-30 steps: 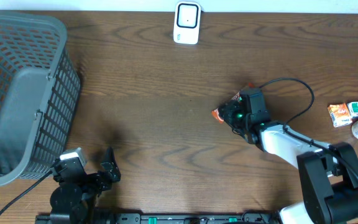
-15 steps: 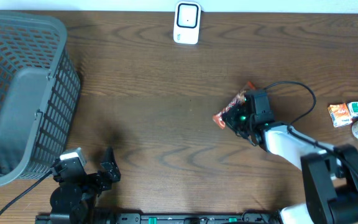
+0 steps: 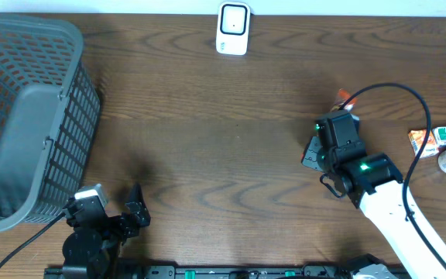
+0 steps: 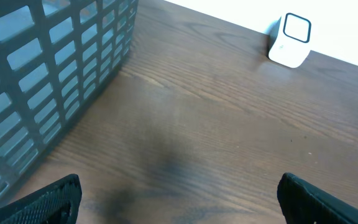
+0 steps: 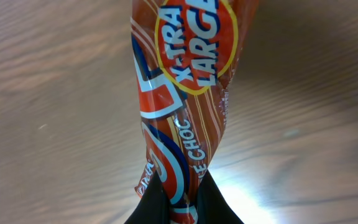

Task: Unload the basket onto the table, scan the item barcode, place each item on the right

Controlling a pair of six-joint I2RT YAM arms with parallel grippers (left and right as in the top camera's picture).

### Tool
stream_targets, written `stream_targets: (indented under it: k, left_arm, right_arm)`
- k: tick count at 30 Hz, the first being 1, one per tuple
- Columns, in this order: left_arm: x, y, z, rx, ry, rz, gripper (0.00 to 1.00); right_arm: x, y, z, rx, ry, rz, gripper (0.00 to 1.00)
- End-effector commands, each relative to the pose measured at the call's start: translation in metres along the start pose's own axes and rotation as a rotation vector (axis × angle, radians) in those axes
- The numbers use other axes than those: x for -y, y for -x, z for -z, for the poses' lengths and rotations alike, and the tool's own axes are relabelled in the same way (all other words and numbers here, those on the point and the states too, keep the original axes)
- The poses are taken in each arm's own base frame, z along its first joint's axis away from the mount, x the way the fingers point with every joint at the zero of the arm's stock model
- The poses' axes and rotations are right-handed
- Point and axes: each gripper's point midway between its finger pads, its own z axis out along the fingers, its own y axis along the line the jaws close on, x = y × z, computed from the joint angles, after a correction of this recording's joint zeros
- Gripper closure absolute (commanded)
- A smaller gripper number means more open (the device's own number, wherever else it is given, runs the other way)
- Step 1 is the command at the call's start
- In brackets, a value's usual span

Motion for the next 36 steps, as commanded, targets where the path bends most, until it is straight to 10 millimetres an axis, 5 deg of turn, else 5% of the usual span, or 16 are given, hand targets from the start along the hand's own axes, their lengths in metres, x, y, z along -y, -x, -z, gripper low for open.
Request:
stream_targets:
  k: [1, 7, 16, 23, 26, 28, 32, 36]
  left_arm:
    - [0.001, 0.001, 0.001, 0.004, -0.002, -0.014, 0.02]
    - [0.001, 0.001, 0.001, 0.004, -0.002, -0.014, 0.02]
    - [0.001, 0.001, 0.001, 0.004, -0.002, -0.014, 0.02]
    - [0.001, 0.001, 0.001, 0.004, -0.002, -0.014, 0.02]
    - [0.001, 0.001, 0.001, 0.004, -0.002, -0.014, 0.02]
    - [0.001, 0.001, 0.001, 0.004, -0.002, -0.014, 0.02]
    - [0.001, 0.001, 0.001, 0.004, -0.002, -0.014, 0.02]
    - [0.001, 0.001, 0.001, 0.004, -0.002, -0.014, 0.02]
  right_arm:
    - [0.03, 0.027, 0.011, 0.181, -0.239, 0.096, 0.98]
    - [0.034, 0.037, 0.014, 0.332, -0.457, 0.207, 0.98]
    - [-0.006, 0.018, -0.023, 0.434, -0.641, 0.51, 0.98]
    - [-0.045, -0.016, -0.038, 0.524, -0.716, 0.803, 0.97]
    - [-0.061, -0.033, -0.036, 0.541, -0.687, 0.893, 0.78]
    - [-0.072, -0.041, -0.032, 0.559, -0.656, 0.92, 0.51]
    - [-0.094, -0.064, -0.027, 0.552, -0.564, 0.97, 0.41]
    - [-0.108, -0.099, -0.04, 0.365, -0.41, 0.974, 0.37]
